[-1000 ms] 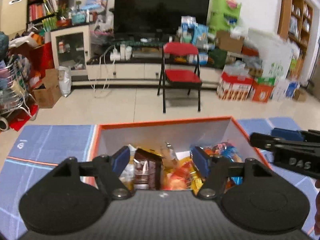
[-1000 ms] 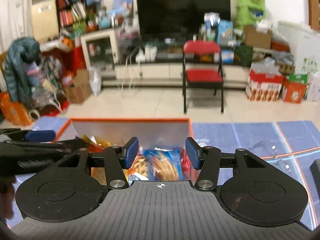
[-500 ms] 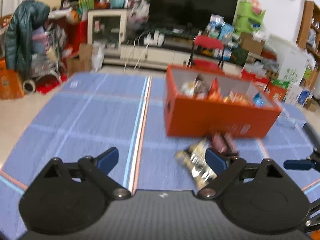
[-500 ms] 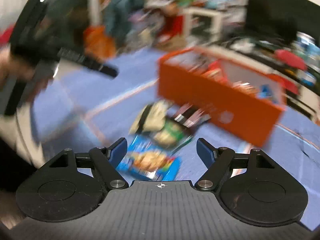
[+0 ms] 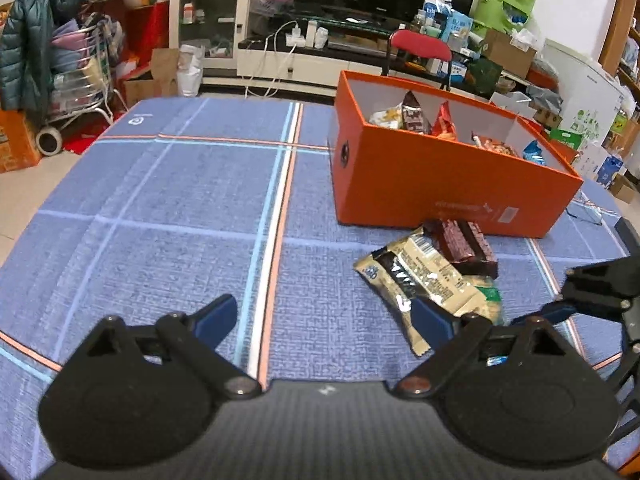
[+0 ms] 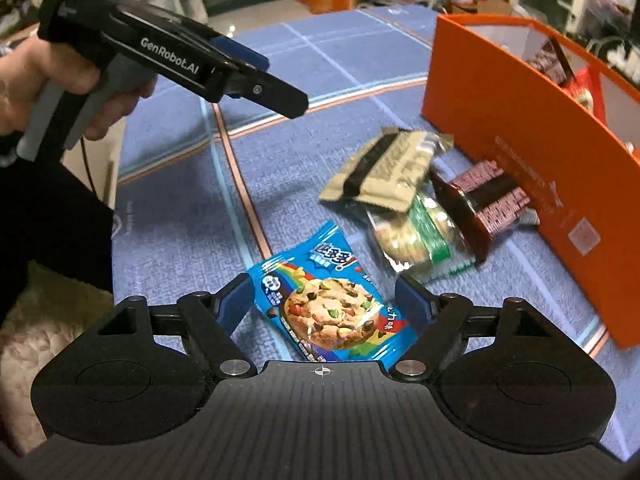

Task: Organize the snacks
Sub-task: 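Grasp the beige-and-black bar with the left tool while the right tool grasps the blue cookie pack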

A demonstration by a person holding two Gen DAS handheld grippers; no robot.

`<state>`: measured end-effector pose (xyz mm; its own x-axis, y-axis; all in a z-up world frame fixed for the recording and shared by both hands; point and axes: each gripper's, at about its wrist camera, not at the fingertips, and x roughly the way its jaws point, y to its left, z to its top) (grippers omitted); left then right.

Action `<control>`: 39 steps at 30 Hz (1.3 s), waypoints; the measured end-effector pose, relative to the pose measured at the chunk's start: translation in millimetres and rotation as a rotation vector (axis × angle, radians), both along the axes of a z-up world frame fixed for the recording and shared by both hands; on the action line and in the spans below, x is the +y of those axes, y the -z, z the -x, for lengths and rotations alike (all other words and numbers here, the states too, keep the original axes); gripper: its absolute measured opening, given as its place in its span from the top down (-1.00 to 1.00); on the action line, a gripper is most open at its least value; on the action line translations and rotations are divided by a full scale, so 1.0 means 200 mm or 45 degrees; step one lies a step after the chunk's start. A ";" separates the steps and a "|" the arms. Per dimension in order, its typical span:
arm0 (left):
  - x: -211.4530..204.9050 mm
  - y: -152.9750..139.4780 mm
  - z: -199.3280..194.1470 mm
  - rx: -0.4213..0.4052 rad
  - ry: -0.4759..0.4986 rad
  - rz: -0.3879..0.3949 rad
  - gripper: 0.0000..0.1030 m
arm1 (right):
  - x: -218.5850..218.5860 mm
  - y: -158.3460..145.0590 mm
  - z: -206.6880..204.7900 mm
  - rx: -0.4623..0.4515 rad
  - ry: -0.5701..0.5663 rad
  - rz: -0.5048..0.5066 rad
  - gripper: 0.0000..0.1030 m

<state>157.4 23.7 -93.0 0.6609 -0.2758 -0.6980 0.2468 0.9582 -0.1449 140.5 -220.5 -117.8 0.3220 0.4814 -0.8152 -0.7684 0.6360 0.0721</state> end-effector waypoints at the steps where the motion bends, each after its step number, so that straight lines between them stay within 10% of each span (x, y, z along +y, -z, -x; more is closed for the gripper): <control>1: 0.00 0.00 0.00 0.005 -0.007 0.000 -0.78 | -0.01 0.00 0.01 0.018 0.040 0.003 -0.34; 12: -0.07 -0.01 0.01 -0.055 -0.064 -0.056 -0.78 | 0.06 -0.04 0.51 -0.216 0.741 0.071 -0.55; 16: -0.11 0.03 -0.05 0.030 -0.154 0.062 -0.78 | 0.14 -0.04 0.48 -0.340 0.655 0.120 -0.56; 26: -0.39 0.15 -0.24 0.102 -0.372 -0.004 -0.79 | 0.11 0.04 0.42 -0.300 0.669 0.042 -0.56; 39: -0.17 0.12 -0.07 0.040 -0.230 -0.183 -0.80 | 0.12 0.01 0.46 -0.325 0.659 -0.023 -0.60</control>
<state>171.4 -9.6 -116.1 0.6680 -0.0514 -0.7424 0.0671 0.9977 -0.0086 48.3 -197.2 -120.6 0.7047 0.2218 -0.6739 -0.3516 0.9342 -0.0602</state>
